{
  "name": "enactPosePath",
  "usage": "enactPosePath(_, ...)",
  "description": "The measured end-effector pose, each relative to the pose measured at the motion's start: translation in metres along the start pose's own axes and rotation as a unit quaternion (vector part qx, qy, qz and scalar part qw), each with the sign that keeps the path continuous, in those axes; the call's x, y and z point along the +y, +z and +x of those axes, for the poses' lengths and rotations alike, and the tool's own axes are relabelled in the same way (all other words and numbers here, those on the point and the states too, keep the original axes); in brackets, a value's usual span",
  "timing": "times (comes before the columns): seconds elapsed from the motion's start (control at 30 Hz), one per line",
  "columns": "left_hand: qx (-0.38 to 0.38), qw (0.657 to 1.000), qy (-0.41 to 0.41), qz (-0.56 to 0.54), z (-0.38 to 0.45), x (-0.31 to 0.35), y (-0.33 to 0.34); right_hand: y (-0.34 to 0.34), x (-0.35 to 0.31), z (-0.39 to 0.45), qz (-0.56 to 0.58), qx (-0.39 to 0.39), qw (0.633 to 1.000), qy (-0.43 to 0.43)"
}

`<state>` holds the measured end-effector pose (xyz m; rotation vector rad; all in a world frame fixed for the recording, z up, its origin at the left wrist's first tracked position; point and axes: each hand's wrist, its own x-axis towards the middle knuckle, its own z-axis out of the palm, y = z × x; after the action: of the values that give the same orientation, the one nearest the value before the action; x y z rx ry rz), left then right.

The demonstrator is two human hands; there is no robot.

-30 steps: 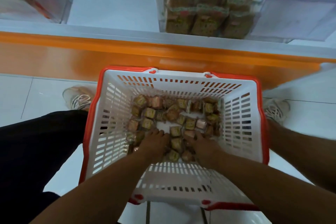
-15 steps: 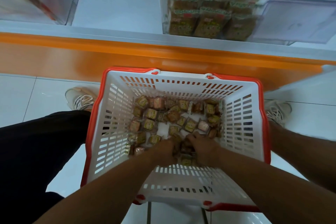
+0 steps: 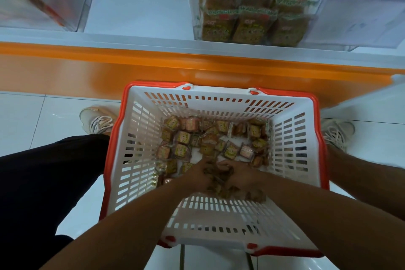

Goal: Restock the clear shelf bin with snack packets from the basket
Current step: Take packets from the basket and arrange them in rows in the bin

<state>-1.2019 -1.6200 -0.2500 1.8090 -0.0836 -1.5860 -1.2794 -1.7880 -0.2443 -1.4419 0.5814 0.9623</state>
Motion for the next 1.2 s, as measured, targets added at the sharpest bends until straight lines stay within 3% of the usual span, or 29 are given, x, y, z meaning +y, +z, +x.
enactPosePath(0.17, -0.023, 0.992, -0.062, -0.105, -0.011, 0.019, -0.030, -0.008, -0.028, -0.005, 0.069, -0.009, 0.997, 0.045)
enactPosePath(0.27, -0.088, 0.983, -0.053, -0.153, -0.023, 0.039, -0.039, -0.016, -0.043, -0.015, 0.190, -0.008, 0.979, 0.067)
enactPosePath(0.33, -0.094, 0.982, -0.046, -0.160, -0.036, 0.055, -0.041, -0.019, -0.054, -0.028, 0.252, -0.014, 0.966, 0.050)
enactPosePath(0.43, -0.098, 0.988, -0.023, -0.120, -0.050, 0.073, -0.045, -0.023, -0.077, -0.053, 0.256, -0.012, 0.966, 0.021)
enactPosePath(0.57, -0.136, 0.977, -0.007, -0.166, -0.080, 0.092, -0.051, -0.021, -0.111, -0.099, 0.282, 0.000, 0.959, -0.019)
enactPosePath(0.67, -0.164, 0.964, 0.016, -0.208, -0.113, 0.118, -0.062, -0.017, -0.148, -0.149, 0.265, -0.007, 0.960, -0.088)
enactPosePath(0.8, -0.208, 0.937, 0.102, -0.263, -0.163, 0.168, -0.078, -0.008, -0.199, -0.216, 0.241, 0.028, 0.939, -0.245)
enactPosePath(0.9, -0.304, 0.888, 0.153, -0.309, -0.208, 0.214, -0.084, -0.006, -0.234, -0.261, 0.202, 0.067, 0.910, -0.355)
enactPosePath(1.03, -0.180, 0.916, 0.235, -0.271, -0.251, 0.265, -0.086, -0.011, -0.266, -0.299, 0.174, 0.140, 0.846, -0.484)
enactPosePath(1.13, -0.224, 0.893, 0.259, -0.291, -0.269, 0.284, -0.081, -0.018, -0.282, -0.306, 0.178, 0.170, 0.801, -0.545)
enactPosePath(1.2, -0.255, 0.869, 0.270, -0.328, -0.271, 0.287, -0.077, -0.021, -0.288, -0.304, 0.179, 0.181, 0.791, -0.556)
